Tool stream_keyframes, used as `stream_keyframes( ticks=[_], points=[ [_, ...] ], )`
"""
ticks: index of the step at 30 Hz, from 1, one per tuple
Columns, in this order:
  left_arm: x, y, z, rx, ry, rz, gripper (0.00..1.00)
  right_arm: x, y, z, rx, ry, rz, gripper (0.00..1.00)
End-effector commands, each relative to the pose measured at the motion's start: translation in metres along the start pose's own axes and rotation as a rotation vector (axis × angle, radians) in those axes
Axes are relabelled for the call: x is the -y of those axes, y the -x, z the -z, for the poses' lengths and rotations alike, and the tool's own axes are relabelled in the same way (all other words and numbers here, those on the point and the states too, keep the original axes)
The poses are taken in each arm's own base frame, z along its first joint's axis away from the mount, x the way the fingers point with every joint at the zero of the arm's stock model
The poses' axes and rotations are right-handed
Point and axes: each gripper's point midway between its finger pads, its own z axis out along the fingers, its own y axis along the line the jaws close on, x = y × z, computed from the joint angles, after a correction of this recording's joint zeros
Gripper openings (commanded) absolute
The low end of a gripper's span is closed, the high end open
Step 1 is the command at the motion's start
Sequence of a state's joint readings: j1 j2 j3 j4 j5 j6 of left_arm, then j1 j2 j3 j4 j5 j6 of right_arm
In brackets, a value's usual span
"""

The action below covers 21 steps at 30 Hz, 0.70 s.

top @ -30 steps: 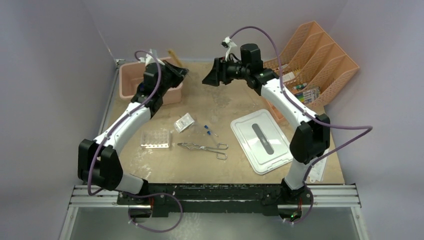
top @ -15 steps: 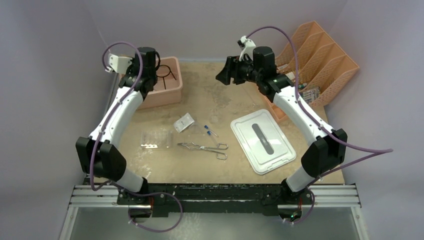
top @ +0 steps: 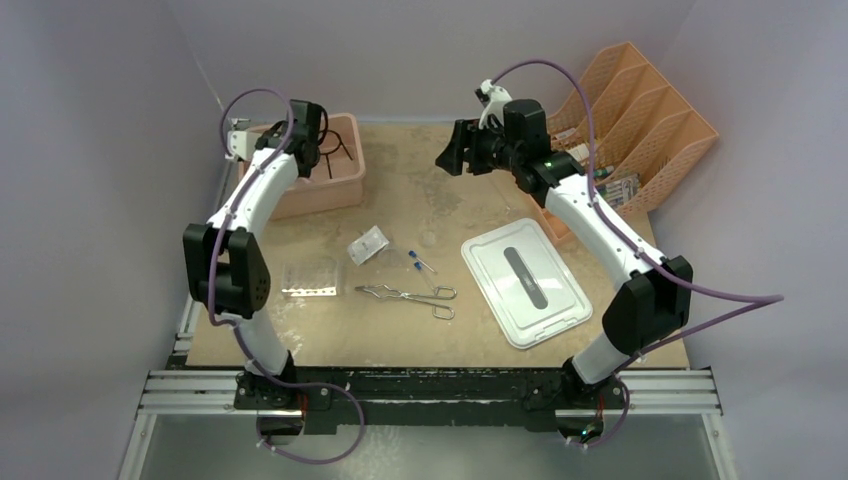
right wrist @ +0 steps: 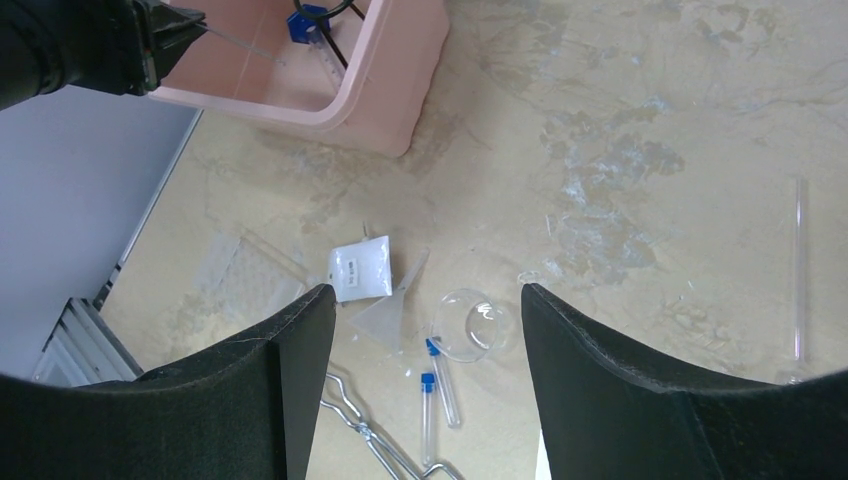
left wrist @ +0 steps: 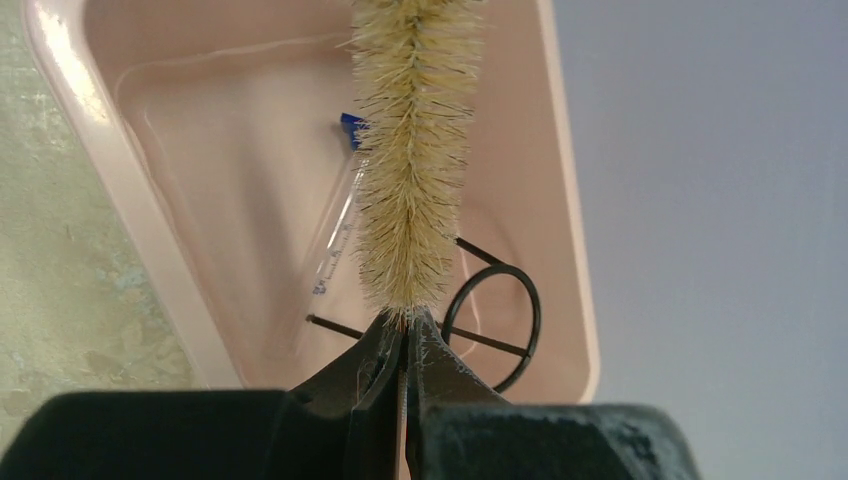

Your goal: Organize the chemistry lab equipment

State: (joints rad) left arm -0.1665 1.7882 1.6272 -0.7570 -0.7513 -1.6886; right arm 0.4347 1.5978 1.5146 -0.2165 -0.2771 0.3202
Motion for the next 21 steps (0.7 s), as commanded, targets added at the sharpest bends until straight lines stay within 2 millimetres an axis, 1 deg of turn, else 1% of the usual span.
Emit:
stream_keyframes(
  ticks=[1,3,7,9,14,19,21],
  points=[
    [0.001,-0.007,-0.015,-0.047,0.052,0.054,0.00,-0.001,0.007,-0.001,0.029,0.000,0.013,0.70],
    [-0.006,-0.015,-0.023,-0.064,0.091,0.053,0.00,0.001,0.004,-0.005,0.019,-0.003,0.008,0.70],
    [-0.011,-0.029,-0.037,-0.108,0.109,0.078,0.00,0.004,0.003,-0.011,0.011,-0.012,0.006,0.70],
    [-0.015,-0.036,-0.043,-0.137,0.127,0.107,0.00,0.009,0.005,-0.014,0.019,-0.036,0.009,0.70],
    [-0.021,-0.056,-0.057,-0.223,0.153,0.225,0.00,0.013,0.001,-0.019,0.008,-0.048,0.009,0.70],
    [-0.020,-0.066,-0.061,-0.251,0.171,0.291,0.00,0.018,-0.001,-0.021,0.001,-0.065,0.011,0.70],
    [-0.022,-0.072,-0.062,-0.267,0.187,0.314,0.00,0.019,-0.002,-0.021,-0.002,-0.072,0.010,0.70]
  ],
)
